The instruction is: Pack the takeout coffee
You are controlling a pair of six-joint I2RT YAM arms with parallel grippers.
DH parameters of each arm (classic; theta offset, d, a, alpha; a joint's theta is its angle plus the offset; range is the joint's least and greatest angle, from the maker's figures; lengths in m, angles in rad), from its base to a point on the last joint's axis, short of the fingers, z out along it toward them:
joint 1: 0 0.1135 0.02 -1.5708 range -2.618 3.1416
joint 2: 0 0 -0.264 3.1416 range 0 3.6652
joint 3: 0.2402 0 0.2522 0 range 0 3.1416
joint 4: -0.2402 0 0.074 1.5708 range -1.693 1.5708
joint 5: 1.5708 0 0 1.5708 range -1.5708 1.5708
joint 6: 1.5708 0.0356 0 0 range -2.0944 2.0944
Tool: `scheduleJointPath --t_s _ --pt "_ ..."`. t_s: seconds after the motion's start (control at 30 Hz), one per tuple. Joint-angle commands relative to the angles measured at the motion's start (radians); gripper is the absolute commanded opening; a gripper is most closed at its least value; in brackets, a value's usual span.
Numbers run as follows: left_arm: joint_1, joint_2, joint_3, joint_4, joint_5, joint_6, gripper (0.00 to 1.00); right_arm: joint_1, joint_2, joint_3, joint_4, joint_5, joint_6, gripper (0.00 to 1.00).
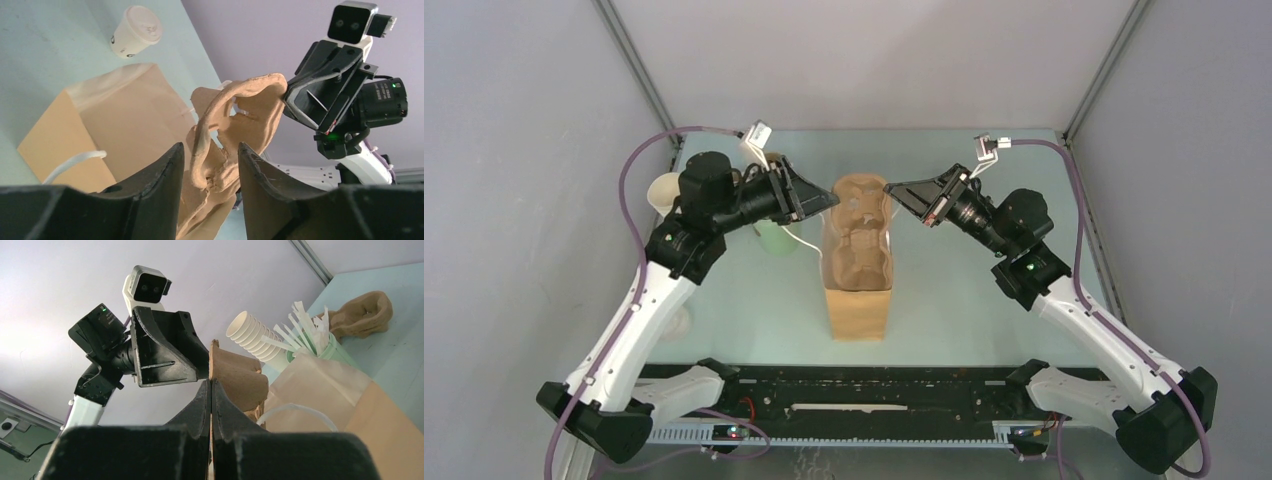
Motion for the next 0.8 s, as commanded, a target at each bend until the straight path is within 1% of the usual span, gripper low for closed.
scheduleJointPath --t_s 0.0,0.03,0.17,0.23,0.3,0.43,0.5,0.63,0.7,0.77 --pt "-0.004 -0.006 -0.041 0.116 0.061 -0.05 0.46 -0.005 0.0 0.039 0.043 -0.021 0.004 0.0" --pt "-0.004 -0.004 -0.04 0.117 0.06 -0.047 0.44 -0.006 0.003 0.039 0.048 -0.025 0.004 0.0" --pt "-0.005 0.008 -0.038 0.12 0.057 -0.035 0.41 -0.004 0.011 0.038 0.059 -0.027 0.009 0.0" --pt "-0.004 0.016 -0.039 0.123 0.061 -0.036 0.35 -0.003 0.014 0.038 0.063 -0.03 0.01 0.0" --pt "-0.004 0.021 -0.037 0.131 0.065 -0.035 0.28 -0.002 0.013 0.039 0.062 -0.032 0.01 0.0" --pt "-0.004 0.024 -0.037 0.143 0.073 -0.031 0.08 0.001 0.014 0.039 0.057 -0.036 0.001 0.0" --pt "-0.005 0.019 -0.04 0.137 0.065 -0.019 0.01 0.002 0.016 0.039 0.056 -0.039 -0.009 0.0" --pt "-0.004 -0.004 -0.05 0.136 0.041 0.014 0.0 0.005 0.018 0.039 0.032 -0.048 -0.033 0.0" --pt "-0.005 -0.023 -0.058 0.137 0.025 0.029 0.0 0.005 0.008 0.039 -0.016 -0.044 -0.065 0.01" --pt "-0.004 -0.042 -0.067 0.141 0.011 0.042 0.0 0.005 0.005 0.053 -0.1 -0.035 -0.107 0.16"
